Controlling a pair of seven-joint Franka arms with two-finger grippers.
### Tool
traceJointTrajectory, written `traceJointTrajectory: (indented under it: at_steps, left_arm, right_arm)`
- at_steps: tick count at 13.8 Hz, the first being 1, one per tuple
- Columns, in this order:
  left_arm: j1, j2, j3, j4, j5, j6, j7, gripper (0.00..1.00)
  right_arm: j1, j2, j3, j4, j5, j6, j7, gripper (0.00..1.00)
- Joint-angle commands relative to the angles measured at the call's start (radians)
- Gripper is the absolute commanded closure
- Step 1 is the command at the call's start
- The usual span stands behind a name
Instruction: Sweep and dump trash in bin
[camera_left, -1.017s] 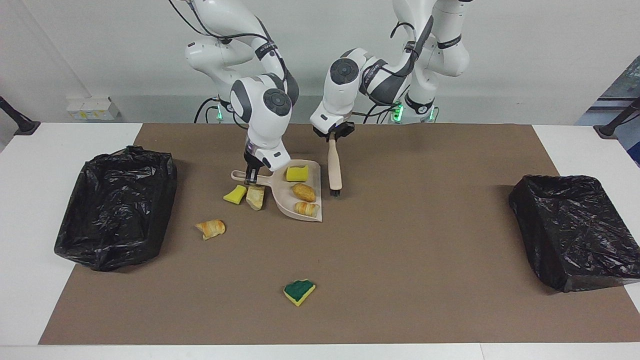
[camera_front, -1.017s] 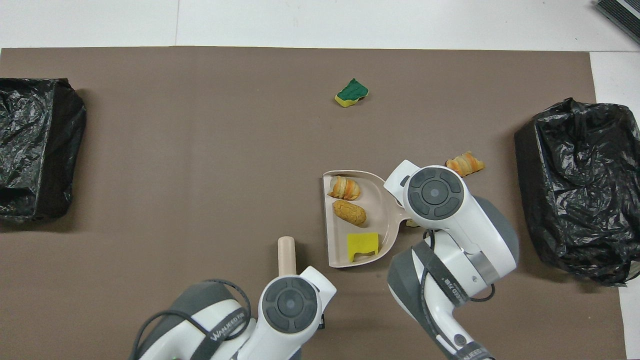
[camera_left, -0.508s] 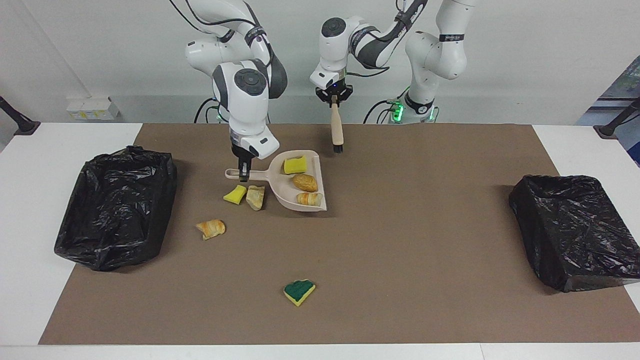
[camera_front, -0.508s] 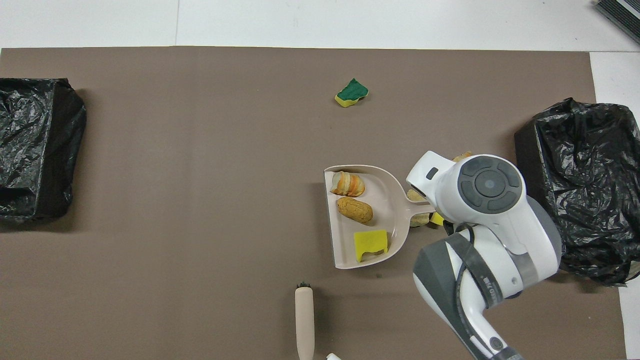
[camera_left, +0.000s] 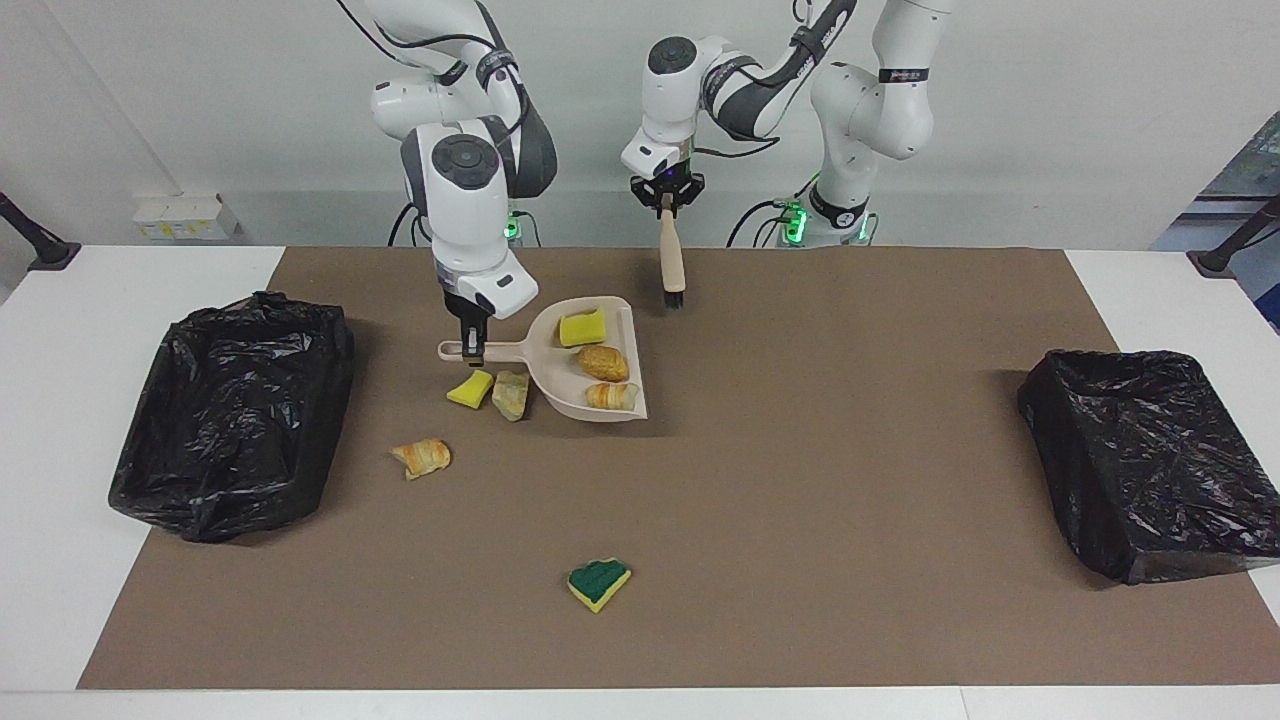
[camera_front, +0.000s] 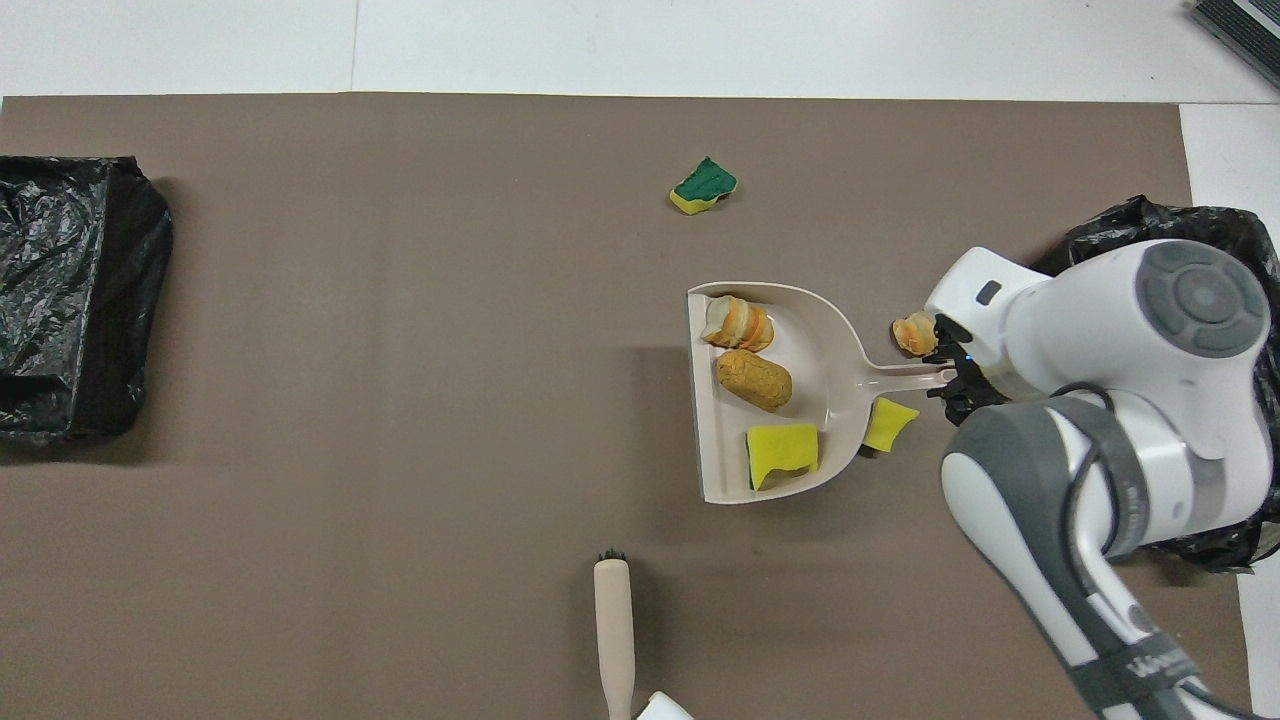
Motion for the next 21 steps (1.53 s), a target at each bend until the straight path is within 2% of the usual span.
traceJointTrajectory:
  at_steps: [1,2,4,6,7,8,9,10,14,17,18,21]
  left_arm:
    - [-0.001,0.024,0.006,-0.018,-0.018,0.031,0.039,1.0]
    - [-0.001,0.035,0.006,-0.018,-0.018,0.038,0.041,1.0]
    - [0.001,0.039,0.008,-0.018,-0.018,0.035,0.068,0.85]
    - [0.011,0.041,0.008,-0.018,-0.018,0.026,0.07,0.59]
    - [0.016,0.041,0.008,-0.015,-0.018,0.005,0.065,0.35]
    - [0.019,0.041,0.009,-0.008,-0.018,-0.039,0.068,0.2]
    - [0.042,0.041,0.012,0.0,-0.018,-0.073,0.068,0.12]
    - [0.095,0.036,0.014,0.012,-0.016,-0.096,0.07,0.0]
    - [0.337,0.029,0.017,0.086,0.046,-0.184,0.206,0.0]
    - [0.522,0.013,0.019,0.133,0.062,-0.215,0.384,0.0]
    - [0.577,0.013,0.019,0.149,0.101,-0.216,0.433,0.0]
    - [0.768,0.018,0.017,0.196,0.169,-0.228,0.649,0.0]
  right_arm:
    - [-0.066,-0.003,0.008,0.008,0.132,0.006,-0.102,1.0]
    - [-0.066,-0.003,0.008,0.008,0.135,0.006,-0.103,1.0]
    - [-0.066,-0.001,0.008,0.008,0.135,0.006,-0.099,1.0]
    - [-0.071,0.0,0.005,0.012,0.133,0.002,-0.096,1.0]
    - [-0.074,0.005,0.003,0.025,0.133,-0.006,-0.093,1.0]
    - [-0.086,0.011,0.003,0.041,0.118,-0.011,-0.091,1.0]
    - [-0.095,0.018,0.003,0.058,0.115,-0.02,-0.093,1.0]
    - [-0.111,0.026,0.002,0.071,0.112,-0.035,-0.093,1.0]
    - [-0.173,0.049,0.002,0.109,0.063,-0.057,-0.094,1.0]
    - [-0.224,0.094,0.002,0.198,-0.009,-0.12,-0.094,1.0]
    - [-0.238,0.098,0.003,0.218,-0.037,-0.129,-0.094,1.0]
    - [-0.293,0.111,-0.001,0.232,-0.051,-0.124,-0.093,1.0]
